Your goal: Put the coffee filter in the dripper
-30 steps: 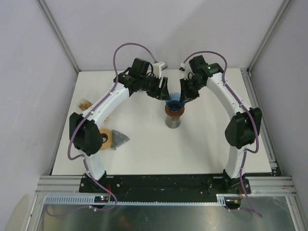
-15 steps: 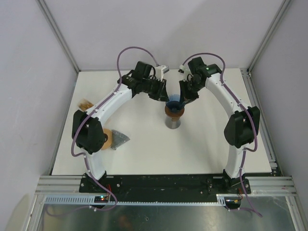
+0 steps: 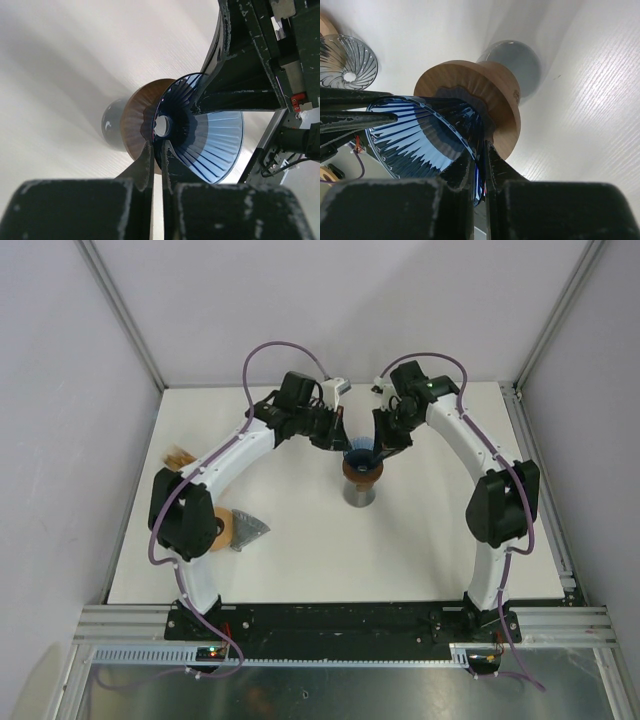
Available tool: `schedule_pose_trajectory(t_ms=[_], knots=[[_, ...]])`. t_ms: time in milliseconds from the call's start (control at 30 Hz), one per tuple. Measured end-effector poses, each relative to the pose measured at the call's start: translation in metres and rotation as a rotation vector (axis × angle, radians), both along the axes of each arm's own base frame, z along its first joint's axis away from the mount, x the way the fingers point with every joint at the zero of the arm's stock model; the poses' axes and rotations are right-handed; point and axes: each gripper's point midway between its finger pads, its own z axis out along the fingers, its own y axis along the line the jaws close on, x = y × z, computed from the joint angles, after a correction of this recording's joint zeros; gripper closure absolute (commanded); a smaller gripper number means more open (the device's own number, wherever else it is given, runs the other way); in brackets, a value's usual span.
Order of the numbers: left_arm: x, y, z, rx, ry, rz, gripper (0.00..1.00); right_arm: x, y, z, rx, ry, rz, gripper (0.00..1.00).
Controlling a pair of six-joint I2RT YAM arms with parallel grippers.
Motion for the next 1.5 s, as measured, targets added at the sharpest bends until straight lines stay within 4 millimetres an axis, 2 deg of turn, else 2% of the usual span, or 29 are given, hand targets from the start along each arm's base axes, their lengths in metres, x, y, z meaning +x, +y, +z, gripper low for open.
schedule_pose_trajectory(t_ms=[533, 600, 700, 900, 1000, 1200, 1500], knots=[[0.003, -0.002, -0.003, -0.021, -0.032, -0.002, 1.0, 0.001, 0.0, -0.005, 0.044, -0.006, -0.04, 1.0], [0.004, -0.002, -0.002, -0.022, -0.032, -0.002, 1.0, 0.001, 0.0, -0.005, 0.043, -0.007, -0.042, 0.96], [0.004, -0.002, -0.001, -0.017, -0.031, 0.0, 0.96, 0.001, -0.001, -0.004, 0.033, -0.01, -0.047, 0.84], [0.007, -0.001, -0.002, 0.005, -0.047, 0.001, 0.83, 0.0, 0.002, -0.003, 0.023, -0.022, -0.028, 0.74], [0.007, 0.0, -0.003, 0.016, -0.053, -0.008, 0.76, 0.002, 0.002, -0.004, 0.008, -0.03, -0.026, 0.72], [0.003, 0.005, -0.006, 0.055, -0.046, -0.016, 0.54, 0.01, 0.0, 0.0, -0.006, -0.06, -0.031, 0.7], [0.01, 0.006, 0.008, 0.067, -0.085, -0.007, 0.39, 0.012, -0.001, 0.006, -0.01, -0.073, -0.027, 0.61]])
